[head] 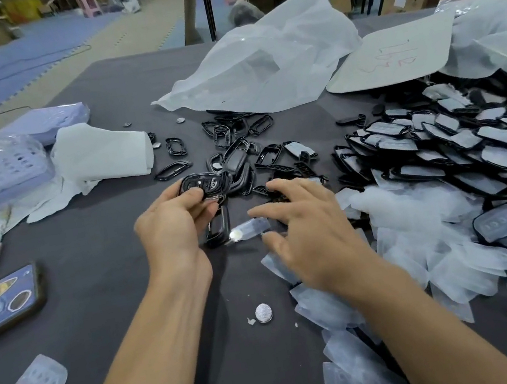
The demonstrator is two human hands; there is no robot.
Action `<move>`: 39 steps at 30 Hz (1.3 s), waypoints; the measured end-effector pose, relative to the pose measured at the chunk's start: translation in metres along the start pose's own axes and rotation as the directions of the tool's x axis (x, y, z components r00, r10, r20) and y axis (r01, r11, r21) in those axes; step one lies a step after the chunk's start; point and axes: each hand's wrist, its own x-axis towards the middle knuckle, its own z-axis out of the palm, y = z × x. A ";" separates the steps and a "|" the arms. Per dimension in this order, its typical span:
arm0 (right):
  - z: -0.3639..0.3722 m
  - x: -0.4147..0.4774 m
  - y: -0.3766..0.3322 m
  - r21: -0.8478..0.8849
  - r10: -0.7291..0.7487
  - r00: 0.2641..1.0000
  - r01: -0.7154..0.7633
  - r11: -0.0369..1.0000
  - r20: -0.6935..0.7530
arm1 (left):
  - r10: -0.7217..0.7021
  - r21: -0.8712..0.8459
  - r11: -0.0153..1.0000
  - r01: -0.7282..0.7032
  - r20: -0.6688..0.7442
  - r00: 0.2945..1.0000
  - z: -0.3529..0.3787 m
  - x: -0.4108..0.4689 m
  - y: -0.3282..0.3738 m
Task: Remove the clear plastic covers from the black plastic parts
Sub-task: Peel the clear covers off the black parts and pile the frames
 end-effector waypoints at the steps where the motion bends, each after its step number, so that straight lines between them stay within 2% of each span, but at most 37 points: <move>1: 0.004 0.000 -0.001 -0.034 -0.011 0.999 0.013 0.999 0.037 | 0.005 0.009 1.000 -0.005 0.008 1.000 0.001 -0.001 -0.001; 10: 0.005 0.000 -0.008 -0.028 0.000 0.995 -0.002 1.000 -0.098 | 0.017 0.083 0.996 -0.024 0.078 0.997 0.006 -0.005 -0.006; 15: 0.008 0.002 -0.007 -0.058 0.019 1.000 -0.018 0.998 0.022 | 0.012 0.111 0.994 -0.023 0.096 0.995 0.007 -0.003 -0.009; 20: 0.012 0.006 -0.006 -0.061 -0.017 0.993 0.010 0.998 -0.115 | 0.023 0.139 0.990 -0.039 0.112 0.993 0.007 -0.004 -0.012; 22: 0.014 0.007 -0.005 0.014 0.012 0.982 -0.010 1.000 -0.189 | 0.034 0.153 0.987 -0.051 0.115 0.993 0.007 -0.004 -0.013; 25: 0.007 0.006 0.001 0.310 0.166 0.923 -0.054 0.949 -0.347 | 0.047 0.179 0.982 -0.067 0.114 0.992 0.007 -0.003 -0.014; 27: 0.000 0.004 0.006 0.362 0.220 0.895 -0.072 0.929 -0.387 | 0.057 0.208 0.974 -0.085 0.137 0.989 0.008 -0.004 -0.015; 29: -0.005 0.003 0.009 0.386 0.233 0.902 -0.082 0.919 -0.363 | 0.084 0.246 0.961 -0.125 0.170 0.982 0.010 -0.007 -0.018; 32: -0.009 0.002 0.009 0.570 0.309 0.914 -0.111 0.814 -0.263 | 0.118 0.282 0.943 -0.175 0.208 0.971 0.014 -0.010 -0.022; 35: -0.014 0.002 0.008 0.795 0.404 0.909 -0.169 0.583 -0.103 | 0.128 0.297 0.935 -0.193 0.223 0.966 0.015 -0.011 -0.023; 37: -0.016 0.003 0.007 0.863 0.426 0.904 -0.183 0.472 -0.041 | 0.131 0.294 0.936 -0.195 0.223 0.966 0.015 -0.011 -0.023; 39: -0.018 0.003 0.009 0.895 0.413 0.911 -0.174 0.412 -0.013 | 0.132 0.292 0.936 -0.196 0.226 0.965 0.015 -0.013 -0.024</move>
